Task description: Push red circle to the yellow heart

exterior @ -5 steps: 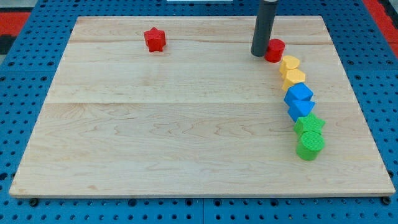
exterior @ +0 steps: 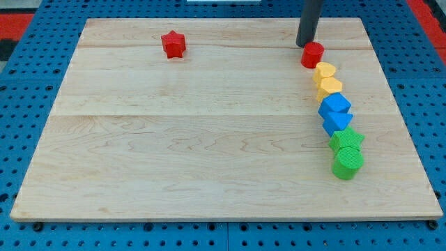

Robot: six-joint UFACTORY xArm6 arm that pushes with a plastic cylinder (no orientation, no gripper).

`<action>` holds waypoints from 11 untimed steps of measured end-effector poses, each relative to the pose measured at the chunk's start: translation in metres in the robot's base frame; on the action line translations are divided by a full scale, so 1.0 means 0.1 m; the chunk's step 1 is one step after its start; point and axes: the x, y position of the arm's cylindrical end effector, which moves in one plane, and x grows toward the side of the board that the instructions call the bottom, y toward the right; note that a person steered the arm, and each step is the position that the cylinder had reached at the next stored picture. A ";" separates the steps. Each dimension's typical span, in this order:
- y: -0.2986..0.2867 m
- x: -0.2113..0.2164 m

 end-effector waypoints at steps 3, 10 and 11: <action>0.04 0.02; 0.14 0.06; -0.01 0.06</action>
